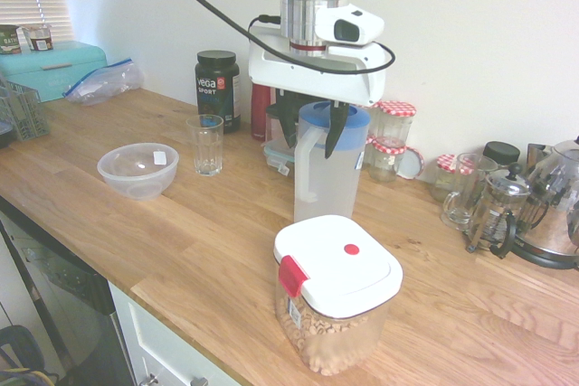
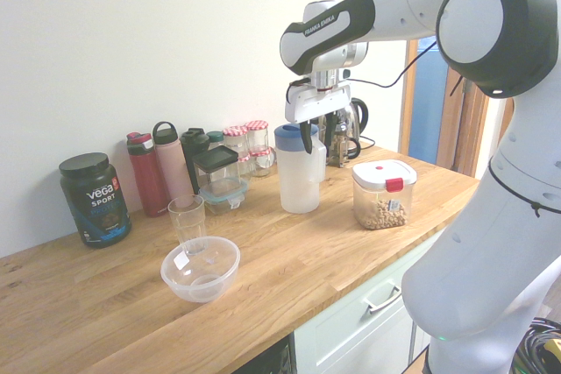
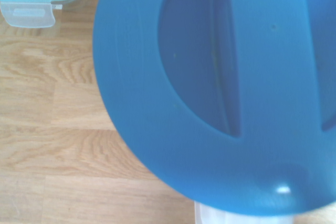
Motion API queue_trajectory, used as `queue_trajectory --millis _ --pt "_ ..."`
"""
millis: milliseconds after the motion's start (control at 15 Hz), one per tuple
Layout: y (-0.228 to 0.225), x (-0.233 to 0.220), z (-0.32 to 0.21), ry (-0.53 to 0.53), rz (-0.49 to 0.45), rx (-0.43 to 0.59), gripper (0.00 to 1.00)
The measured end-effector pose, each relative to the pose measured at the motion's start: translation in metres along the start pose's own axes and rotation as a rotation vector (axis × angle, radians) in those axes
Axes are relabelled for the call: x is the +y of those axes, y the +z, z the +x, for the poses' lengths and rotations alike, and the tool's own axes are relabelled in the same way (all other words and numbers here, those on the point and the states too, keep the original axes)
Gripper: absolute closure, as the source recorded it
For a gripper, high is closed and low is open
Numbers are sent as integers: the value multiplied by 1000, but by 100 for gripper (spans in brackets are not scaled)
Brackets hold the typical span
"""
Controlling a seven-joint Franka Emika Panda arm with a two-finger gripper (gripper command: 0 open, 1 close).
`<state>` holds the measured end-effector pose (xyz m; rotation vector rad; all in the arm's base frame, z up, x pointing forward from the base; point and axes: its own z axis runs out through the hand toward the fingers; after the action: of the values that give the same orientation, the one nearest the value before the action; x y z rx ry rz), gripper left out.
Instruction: Pour me some water
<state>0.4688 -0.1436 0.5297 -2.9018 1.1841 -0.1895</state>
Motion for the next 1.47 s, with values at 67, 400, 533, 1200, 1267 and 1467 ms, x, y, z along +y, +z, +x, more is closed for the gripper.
queue_trajectory --millis 67,400,533,1200,1267,1467 --pt "2 -1 1 -1 2 -1 100" --pt "5 -3 2 -5 2 -4 100" --pt "5 -4 2 -7 3 -2 100" --pt "-17 -8 1 -14 25 25 100" --pt "-25 -6 -2 -14 30 32 100" --pt "-48 -1 -12 -21 44 52 100"
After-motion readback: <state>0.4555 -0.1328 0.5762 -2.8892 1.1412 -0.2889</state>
